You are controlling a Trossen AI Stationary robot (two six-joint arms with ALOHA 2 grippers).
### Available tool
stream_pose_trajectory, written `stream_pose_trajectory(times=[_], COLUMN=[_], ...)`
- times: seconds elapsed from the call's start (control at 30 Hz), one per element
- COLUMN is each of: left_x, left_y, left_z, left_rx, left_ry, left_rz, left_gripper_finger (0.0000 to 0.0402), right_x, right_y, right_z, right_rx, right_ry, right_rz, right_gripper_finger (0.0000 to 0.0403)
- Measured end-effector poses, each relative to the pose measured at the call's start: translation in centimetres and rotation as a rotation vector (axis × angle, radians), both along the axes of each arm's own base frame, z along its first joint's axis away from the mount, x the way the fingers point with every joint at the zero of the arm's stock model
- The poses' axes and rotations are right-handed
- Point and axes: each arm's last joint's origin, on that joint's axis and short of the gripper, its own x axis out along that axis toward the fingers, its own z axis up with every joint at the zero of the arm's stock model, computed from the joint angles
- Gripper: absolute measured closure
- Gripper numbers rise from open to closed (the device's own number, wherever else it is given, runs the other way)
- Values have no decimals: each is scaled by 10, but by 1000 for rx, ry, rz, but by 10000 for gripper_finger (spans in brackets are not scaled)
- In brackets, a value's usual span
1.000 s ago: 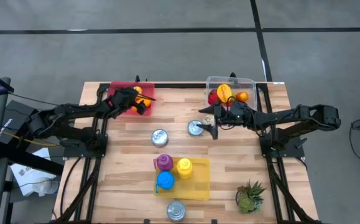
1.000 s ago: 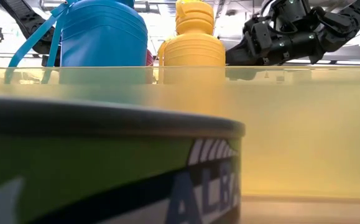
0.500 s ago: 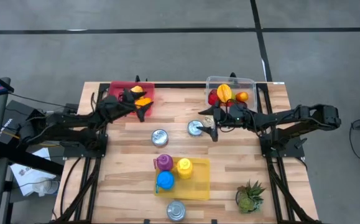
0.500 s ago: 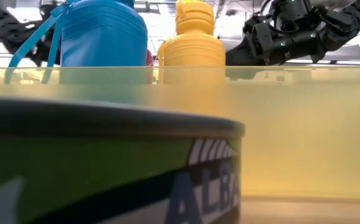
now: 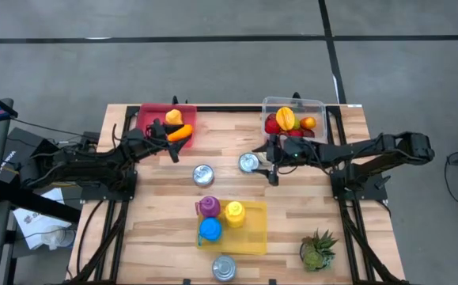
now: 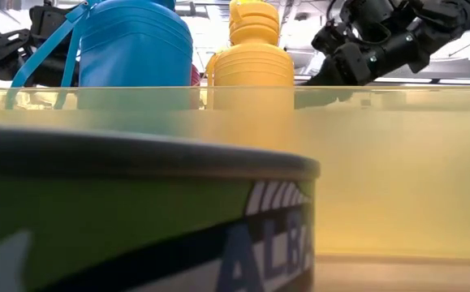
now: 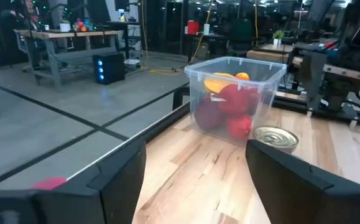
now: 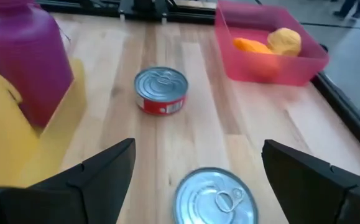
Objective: Pick & Place Food Item
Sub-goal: Put the pear from the red bin into the transparent bin
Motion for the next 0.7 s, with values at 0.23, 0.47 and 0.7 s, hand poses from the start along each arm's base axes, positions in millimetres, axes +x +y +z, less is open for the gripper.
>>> stream_pose_trajectory(times=[0.23, 0.47, 0.7], left_x=[0, -4, 10], left_y=[1, 13, 32], left_z=[-1, -3, 11], left_rx=[12, -42, -87], left_ry=[12, 74, 207], left_rz=[8, 149, 201], left_gripper_finger=[147, 163, 127], right_x=[6, 6, 5], right_y=[-1, -5, -11], right_z=[12, 13, 13], right_rx=[-27, -18, -22], right_ry=[-39, -48, -43], right_rz=[-13, -36, -57], right_gripper_finger=[76, 82, 82])
